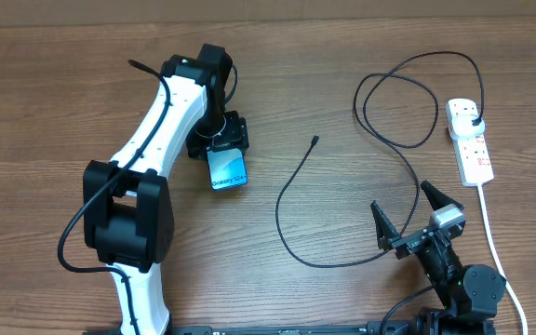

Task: Plug charger to phone and switch on socket
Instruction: 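Lift the phone with the left gripper and tilt it upright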

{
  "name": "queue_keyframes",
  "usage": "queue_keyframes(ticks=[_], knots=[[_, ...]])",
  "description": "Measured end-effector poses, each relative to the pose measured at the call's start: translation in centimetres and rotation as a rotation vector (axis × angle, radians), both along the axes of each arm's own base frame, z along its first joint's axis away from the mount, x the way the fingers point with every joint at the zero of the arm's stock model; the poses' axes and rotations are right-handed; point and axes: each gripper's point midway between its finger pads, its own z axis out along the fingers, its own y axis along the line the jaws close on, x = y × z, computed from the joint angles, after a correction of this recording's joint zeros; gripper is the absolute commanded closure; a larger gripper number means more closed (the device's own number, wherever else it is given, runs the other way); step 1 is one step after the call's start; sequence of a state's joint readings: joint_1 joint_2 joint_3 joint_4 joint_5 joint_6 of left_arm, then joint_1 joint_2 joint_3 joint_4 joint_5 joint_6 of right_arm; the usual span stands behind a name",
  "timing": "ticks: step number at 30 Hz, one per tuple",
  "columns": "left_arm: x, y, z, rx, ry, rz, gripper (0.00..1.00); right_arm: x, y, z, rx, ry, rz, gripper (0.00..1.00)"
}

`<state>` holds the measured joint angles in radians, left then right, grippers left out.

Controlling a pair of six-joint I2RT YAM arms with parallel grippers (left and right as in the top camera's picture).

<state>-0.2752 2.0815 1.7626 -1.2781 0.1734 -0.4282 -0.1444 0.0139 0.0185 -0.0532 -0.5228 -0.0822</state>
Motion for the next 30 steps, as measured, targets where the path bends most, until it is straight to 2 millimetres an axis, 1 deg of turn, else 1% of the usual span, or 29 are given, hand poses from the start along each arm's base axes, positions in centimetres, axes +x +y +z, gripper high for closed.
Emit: queue_keyframes(ticks=[4, 8, 11, 15, 17, 24, 30], knots=[[-0.8, -1.5, 0.4, -0.089, 0.044, 0.013, 0.26, 0.0, 0.0, 0.0, 0.000, 0.000, 0.000, 0.00], [-2.5, -2.9, 1.1, -0.180, 0.125, 0.024, 0.26, 0.0, 0.0, 0.0, 0.000, -0.001, 0.000, 0.00], [-3.8, -3.2, 1.6, -0.207, 0.187, 0.032, 0.24, 0.0, 0.0, 0.0, 0.000, 0.000, 0.000, 0.00], [-5.0, -3.3, 2.0, -0.216, 0.246, 0.042, 0.26, 0.0, 0.0, 0.0, 0.000, 0.000, 0.000, 0.00], [-5.3, -3.3, 2.1, -0.218, 0.258, 0.044, 0.24, 0.0, 0.0, 0.0, 0.000, 0.000, 0.000, 0.00], [-5.8, -3.4, 2.3, -0.226, 0.285, 0.049, 0.26, 0.0, 0.0, 0.0, 0.000, 0.000, 0.000, 0.00], [-6.1, -4.8, 3.1, -0.315, 0.311, 0.062, 0.30, 0.0, 0.0, 0.0, 0.001, 0.000, 0.001, 0.00]])
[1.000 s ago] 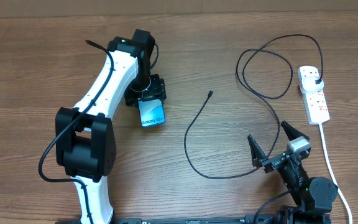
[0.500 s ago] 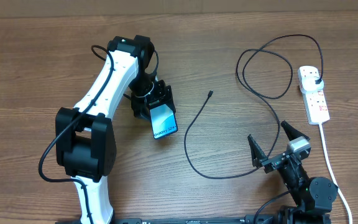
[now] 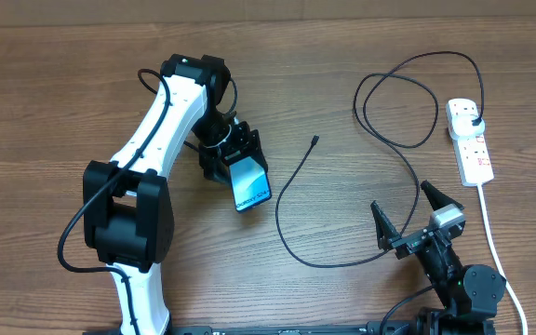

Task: Plug charger to phone and switch on socket
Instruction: 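Lift the phone with the left gripper and tilt it upright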

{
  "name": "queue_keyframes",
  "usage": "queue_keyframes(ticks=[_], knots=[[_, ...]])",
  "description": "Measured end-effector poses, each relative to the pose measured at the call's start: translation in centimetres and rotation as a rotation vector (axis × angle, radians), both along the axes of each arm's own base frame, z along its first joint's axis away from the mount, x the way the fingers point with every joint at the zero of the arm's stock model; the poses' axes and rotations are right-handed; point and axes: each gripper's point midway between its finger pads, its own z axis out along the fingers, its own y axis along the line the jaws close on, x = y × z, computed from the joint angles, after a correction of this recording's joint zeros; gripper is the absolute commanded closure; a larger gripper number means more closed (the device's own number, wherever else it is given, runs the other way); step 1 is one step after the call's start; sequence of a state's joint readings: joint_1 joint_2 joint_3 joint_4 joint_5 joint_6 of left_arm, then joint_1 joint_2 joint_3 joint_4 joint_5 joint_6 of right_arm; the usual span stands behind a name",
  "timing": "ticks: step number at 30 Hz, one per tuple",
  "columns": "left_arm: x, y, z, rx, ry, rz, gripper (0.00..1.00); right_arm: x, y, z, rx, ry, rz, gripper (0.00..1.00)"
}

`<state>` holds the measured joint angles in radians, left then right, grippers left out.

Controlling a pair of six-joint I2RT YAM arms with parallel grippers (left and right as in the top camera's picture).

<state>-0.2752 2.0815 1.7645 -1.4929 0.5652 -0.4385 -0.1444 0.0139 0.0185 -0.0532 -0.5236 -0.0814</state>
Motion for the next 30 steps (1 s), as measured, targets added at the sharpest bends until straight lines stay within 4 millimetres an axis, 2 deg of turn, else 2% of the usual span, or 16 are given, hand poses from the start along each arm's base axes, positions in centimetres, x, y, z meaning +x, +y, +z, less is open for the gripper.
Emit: queue_keyframes(ticks=[10, 16, 21, 30], knots=[[-0.3, -3.4, 2.7, -0.209, 0.116, 0.126, 0.31, 0.0, 0.0, 0.0, -0.001, 0.000, 0.000, 0.00], [0.1, -4.6, 4.7, -0.320, 0.211, 0.230, 0.31, 0.0, 0.0, 0.0, 0.000, 0.000, 0.000, 0.00], [1.2, -4.4, 6.3, -0.404, 0.287, 0.337, 0.32, 0.0, 0.0, 0.0, 0.000, 0.000, 0.000, 0.00], [3.3, -2.6, 8.4, -0.512, 0.388, 0.504, 0.31, 0.0, 0.0, 0.0, -0.001, -0.001, 0.000, 0.00]])
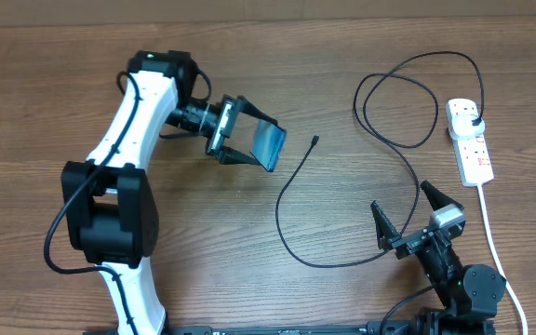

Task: Plug charger to phone and switch on socket
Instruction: 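Lift the phone with the left gripper and tilt it upright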

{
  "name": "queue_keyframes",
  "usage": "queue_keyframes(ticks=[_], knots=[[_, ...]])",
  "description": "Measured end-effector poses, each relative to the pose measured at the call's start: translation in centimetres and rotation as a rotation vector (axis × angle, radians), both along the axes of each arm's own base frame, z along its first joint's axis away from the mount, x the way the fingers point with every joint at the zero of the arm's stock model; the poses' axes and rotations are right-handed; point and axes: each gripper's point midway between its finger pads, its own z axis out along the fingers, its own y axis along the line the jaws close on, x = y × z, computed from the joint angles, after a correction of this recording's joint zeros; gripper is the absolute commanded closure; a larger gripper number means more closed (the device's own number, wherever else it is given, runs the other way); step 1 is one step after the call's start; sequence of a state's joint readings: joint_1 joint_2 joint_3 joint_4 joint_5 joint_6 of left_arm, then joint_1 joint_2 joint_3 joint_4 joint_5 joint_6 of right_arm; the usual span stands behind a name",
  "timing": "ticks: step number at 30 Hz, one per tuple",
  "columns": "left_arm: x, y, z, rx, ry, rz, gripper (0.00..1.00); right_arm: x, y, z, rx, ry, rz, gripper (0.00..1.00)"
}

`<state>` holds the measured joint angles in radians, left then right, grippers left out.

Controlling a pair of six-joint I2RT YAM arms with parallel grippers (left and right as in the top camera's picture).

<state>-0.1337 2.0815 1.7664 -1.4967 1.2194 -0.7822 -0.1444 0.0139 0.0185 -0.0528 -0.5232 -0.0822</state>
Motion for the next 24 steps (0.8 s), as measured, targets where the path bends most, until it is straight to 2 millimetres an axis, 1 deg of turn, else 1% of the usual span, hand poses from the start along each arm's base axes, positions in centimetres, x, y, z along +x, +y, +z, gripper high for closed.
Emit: queue_keyframes(ticks=[8, 24], knots=[[1.2, 1.6, 0.6, -0.027, 0.057, 0.079, 0.32, 0.0, 0.0, 0.0, 0.000, 0.001, 0.000, 0.00], [1.3, 1.7, 0.7, -0.034, 0.058, 0.084, 0.32, 0.0, 0.0, 0.0, 0.000, 0.001, 0.000, 0.00]])
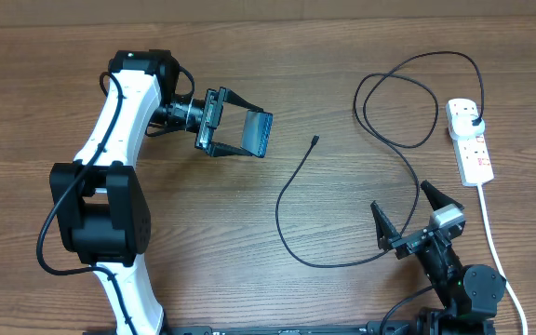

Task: Plug charger to phone and switch on socket
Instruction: 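Lift the phone with the left gripper and tilt it upright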

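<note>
My left gripper [252, 133] is shut on the phone [258, 135], a dark slab with a blue screen, holding it lifted and turned on edge left of the cable's tip. The black charger cable [291, 186] lies in loops across the table; its free plug end [314, 141] rests a short way right of the phone. Its other end runs to the white socket strip [469, 141] at the far right, where a black plug sits in the top outlet. My right gripper [408, 221] stands open near the table's front right, beside the cable's lower loop.
The socket strip's white lead [496, 242] runs down the right edge toward the front. The wooden table [268, 74] carries nothing else in view. My right arm's base sits at the front right corner.
My left gripper has drawn back a little to the left and up with the phone, which now stands more on edge. The right arm and cable are unchanged.
First my left gripper was down on the phone lying flat at the table's left middle. Then it held the phone tilted, closer to the cable. Later the phone was raised and turned sideways near the cable tip, and now it sits slightly further left.
</note>
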{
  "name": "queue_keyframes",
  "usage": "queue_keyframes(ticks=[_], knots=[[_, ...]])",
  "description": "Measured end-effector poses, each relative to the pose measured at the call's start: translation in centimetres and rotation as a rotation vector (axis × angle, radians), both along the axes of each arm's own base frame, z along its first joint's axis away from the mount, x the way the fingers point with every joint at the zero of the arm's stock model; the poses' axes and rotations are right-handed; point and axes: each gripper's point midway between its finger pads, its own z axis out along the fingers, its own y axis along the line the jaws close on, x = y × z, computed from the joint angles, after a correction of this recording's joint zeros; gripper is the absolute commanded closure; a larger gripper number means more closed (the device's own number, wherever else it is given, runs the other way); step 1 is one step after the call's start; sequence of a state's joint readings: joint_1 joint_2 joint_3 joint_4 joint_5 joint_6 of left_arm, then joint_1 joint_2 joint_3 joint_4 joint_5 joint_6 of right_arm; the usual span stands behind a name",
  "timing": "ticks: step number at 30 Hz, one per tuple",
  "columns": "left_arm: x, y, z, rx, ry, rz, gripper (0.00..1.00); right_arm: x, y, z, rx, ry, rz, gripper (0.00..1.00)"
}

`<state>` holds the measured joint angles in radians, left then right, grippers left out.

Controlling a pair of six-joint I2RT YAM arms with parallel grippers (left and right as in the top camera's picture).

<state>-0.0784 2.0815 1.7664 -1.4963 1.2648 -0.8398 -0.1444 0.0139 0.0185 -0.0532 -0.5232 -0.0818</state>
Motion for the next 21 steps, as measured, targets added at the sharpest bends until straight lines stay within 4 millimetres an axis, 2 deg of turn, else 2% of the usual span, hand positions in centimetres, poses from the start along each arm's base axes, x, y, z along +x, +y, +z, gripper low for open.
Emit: queue_keyframes(ticks=[21], knots=[[0.00, 0.00, 0.01, 0.000, 0.000, 0.000, 0.32, 0.00, 0.00, 0.01, 0.000, -0.001, 0.000, 0.00]])
